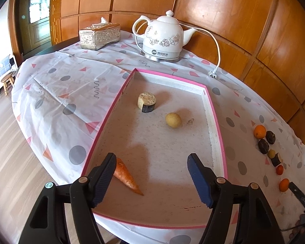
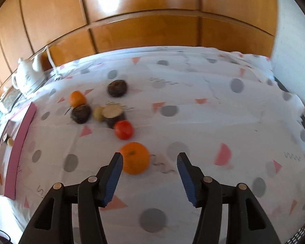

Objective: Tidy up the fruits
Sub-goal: 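Reach the right gripper to the orange and close around it, then carry the orange over the pink tray and open the right gripper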

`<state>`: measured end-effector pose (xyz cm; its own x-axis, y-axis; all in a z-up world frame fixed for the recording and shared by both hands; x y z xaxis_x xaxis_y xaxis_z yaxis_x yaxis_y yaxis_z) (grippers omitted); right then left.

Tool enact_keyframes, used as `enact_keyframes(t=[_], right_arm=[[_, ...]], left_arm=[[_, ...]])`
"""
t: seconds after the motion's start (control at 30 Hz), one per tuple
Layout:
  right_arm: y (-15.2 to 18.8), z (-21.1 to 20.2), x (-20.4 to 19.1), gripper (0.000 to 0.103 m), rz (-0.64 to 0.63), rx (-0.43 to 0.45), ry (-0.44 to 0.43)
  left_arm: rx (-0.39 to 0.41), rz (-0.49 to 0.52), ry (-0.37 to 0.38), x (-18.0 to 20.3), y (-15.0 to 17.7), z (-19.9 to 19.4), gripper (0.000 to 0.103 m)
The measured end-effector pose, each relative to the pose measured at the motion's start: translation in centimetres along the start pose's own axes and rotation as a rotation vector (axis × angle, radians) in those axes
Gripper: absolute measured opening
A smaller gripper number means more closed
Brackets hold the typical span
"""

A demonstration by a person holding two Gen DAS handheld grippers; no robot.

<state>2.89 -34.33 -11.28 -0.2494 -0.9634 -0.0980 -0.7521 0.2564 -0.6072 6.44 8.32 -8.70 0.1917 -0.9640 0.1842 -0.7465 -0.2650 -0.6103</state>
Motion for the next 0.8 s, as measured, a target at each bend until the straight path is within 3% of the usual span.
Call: enact_keyframes(t=[0.17,0.5,0.63,0.8], right_arm=[[0.0,1.6,-1.3,0.056,-0.055,-0.039,0.063],[0.4,2.4,-1.6,0.056,-0.064,-0.062,0.06],[0.5,2.7,-2.0,0.043,-0.093,-0.062,0.067],[0.6,2.7,-2.3,0.04,-0.11,-0.065,0.068]], left_arm=[[0.008,-0.012,-0.008,-0.5,-0.1,-0.2,0.076],[0.011,-0.02,-0.006,-0.8,-0.2,-0.3,0.076],[0.008,-0.027,-0.007,-0.9,-0.1,-0.3,0.076],[0.012,-0.036,-0.008,-1.2,-0.1,-0.4,0.076]])
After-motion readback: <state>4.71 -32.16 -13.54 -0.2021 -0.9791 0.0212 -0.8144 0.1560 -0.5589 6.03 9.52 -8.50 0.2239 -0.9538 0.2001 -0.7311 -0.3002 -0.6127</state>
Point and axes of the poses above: each gripper's, at about its wrist camera, not at the fingertips, and z roughly the way its jaws point, x to its right, y to its underside, the point moved 7 cm from there along z, roughly the way its jaws point, and after that the axes turned 1 degree about -z, right-handed, at the moved point
